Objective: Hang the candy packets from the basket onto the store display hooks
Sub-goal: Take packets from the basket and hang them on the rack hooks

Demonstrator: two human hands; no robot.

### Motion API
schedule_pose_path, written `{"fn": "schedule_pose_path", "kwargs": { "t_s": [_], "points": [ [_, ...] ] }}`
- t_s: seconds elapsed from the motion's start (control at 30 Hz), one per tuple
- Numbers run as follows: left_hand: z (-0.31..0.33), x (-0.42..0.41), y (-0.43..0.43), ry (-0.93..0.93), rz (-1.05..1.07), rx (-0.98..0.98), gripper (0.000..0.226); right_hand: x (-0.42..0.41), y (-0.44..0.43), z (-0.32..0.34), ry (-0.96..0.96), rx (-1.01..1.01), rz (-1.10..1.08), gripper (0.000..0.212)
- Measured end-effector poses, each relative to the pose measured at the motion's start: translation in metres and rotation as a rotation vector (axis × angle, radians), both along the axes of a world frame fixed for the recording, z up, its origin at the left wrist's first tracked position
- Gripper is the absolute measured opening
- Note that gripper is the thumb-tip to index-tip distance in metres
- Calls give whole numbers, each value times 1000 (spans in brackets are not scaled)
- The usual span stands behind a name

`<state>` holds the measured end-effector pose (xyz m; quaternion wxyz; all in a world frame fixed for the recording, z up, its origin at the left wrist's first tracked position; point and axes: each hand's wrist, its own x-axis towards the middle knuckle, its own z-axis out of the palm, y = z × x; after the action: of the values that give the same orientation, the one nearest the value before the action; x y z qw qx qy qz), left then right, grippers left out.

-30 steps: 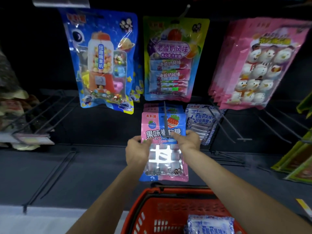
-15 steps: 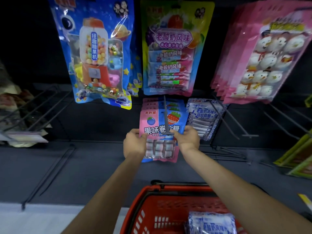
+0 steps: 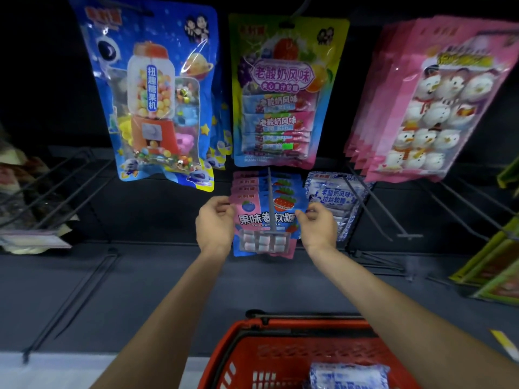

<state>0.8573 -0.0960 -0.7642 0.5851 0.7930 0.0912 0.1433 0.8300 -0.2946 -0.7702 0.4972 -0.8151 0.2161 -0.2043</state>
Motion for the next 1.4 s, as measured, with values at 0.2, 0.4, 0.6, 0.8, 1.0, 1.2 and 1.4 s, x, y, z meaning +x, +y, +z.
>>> {"fn": "schedule_pose_path", "kwargs": {
  "t_s": [0.2, 0.4, 0.6, 0.8, 1.0, 1.2, 1.4],
  "points": [
    [5, 6, 6, -35, 21, 73, 9, -2, 1, 3, -29, -132, 21, 16],
    [7, 7, 10, -48, 33, 120, 7, -7, -2, 6, -117, -138, 12, 6],
    [8, 8, 10, -26, 45, 146, 3, -5, -5, 13, -149, -134, 11, 4],
    [8, 10, 9, -21, 42, 142, 9, -2, -5, 11, -142, -121, 14, 6],
    [10, 10, 9, -10, 40, 154, 10, -4, -7, 8, -135, -111, 26, 3],
    [12, 2, 12, 21, 31, 156, 15, -8, -8, 7, -76, -93, 24, 23],
    [9, -19, 21, 24, -7, 173, 21, -29, -7, -1, -63, 0, 31, 34]
  ]
}}
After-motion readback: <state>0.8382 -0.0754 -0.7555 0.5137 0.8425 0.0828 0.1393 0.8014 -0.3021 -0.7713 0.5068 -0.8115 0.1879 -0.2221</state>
